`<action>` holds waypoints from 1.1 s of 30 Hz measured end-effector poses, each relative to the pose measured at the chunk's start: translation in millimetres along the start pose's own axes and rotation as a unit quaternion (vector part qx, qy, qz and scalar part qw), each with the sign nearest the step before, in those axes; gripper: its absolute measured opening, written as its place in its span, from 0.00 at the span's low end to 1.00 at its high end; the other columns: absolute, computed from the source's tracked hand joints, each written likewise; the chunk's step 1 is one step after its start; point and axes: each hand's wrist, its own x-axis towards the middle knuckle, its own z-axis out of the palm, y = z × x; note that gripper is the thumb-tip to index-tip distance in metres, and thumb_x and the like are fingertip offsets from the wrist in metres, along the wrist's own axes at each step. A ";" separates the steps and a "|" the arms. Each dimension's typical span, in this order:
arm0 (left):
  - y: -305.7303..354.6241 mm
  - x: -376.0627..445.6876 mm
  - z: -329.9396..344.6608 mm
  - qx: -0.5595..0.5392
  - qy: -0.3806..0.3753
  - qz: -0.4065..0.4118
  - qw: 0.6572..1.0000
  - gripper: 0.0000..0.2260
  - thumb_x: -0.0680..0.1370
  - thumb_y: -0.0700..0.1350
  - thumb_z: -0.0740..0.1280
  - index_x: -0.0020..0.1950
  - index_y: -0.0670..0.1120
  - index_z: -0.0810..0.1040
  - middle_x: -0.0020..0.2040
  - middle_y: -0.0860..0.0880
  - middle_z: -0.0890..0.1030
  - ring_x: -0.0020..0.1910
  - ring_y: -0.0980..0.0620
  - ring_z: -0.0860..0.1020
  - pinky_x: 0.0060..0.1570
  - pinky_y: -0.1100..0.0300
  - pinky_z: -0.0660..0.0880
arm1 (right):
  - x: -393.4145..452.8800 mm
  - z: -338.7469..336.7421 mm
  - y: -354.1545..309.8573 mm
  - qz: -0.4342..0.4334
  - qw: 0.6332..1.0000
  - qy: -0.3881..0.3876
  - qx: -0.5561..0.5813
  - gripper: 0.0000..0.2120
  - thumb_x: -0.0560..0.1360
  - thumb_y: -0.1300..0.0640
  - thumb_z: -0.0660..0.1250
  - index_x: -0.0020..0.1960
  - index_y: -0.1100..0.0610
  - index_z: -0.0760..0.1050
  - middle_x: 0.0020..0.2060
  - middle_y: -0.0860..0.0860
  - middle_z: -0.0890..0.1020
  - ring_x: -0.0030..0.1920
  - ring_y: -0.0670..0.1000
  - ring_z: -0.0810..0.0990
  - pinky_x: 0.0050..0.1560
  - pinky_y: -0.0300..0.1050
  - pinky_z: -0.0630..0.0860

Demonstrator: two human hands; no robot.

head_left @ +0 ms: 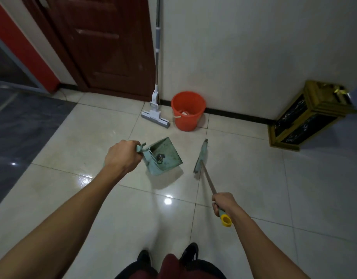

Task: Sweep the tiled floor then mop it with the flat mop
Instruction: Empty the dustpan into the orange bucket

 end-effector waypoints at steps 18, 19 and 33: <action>64.1 153.0 -71.6 0.028 0.132 0.063 0.989 0.08 0.75 0.51 0.67 0.53 0.53 0.82 0.43 0.44 0.83 0.42 0.38 0.81 0.39 0.50 0.78 | 46.2 -35.6 -147.1 -0.018 0.999 -0.018 0.042 0.05 0.77 0.71 0.59 0.43 0.68 0.71 0.27 0.59 0.72 0.16 0.49 0.65 0.20 0.34 0.66; 65.6 167.3 -71.9 0.030 0.129 0.067 0.989 0.09 0.75 0.50 0.67 0.53 0.53 0.82 0.44 0.44 0.84 0.44 0.38 0.81 0.40 0.50 0.78 | 50.0 -34.1 -157.4 -0.016 0.999 -0.017 0.047 0.04 0.77 0.71 0.59 0.44 0.69 0.71 0.27 0.59 0.72 0.15 0.49 0.65 0.20 0.33 0.66; 110.0 318.0 -75.1 0.150 0.078 0.183 0.968 0.11 0.77 0.47 0.64 0.58 0.52 0.79 0.48 0.45 0.84 0.46 0.38 0.83 0.38 0.53 0.72 | 91.6 -31.9 -256.7 -0.008 0.997 -0.010 0.082 0.04 0.78 0.71 0.59 0.48 0.71 0.72 0.27 0.59 0.73 0.16 0.49 0.66 0.20 0.34 0.67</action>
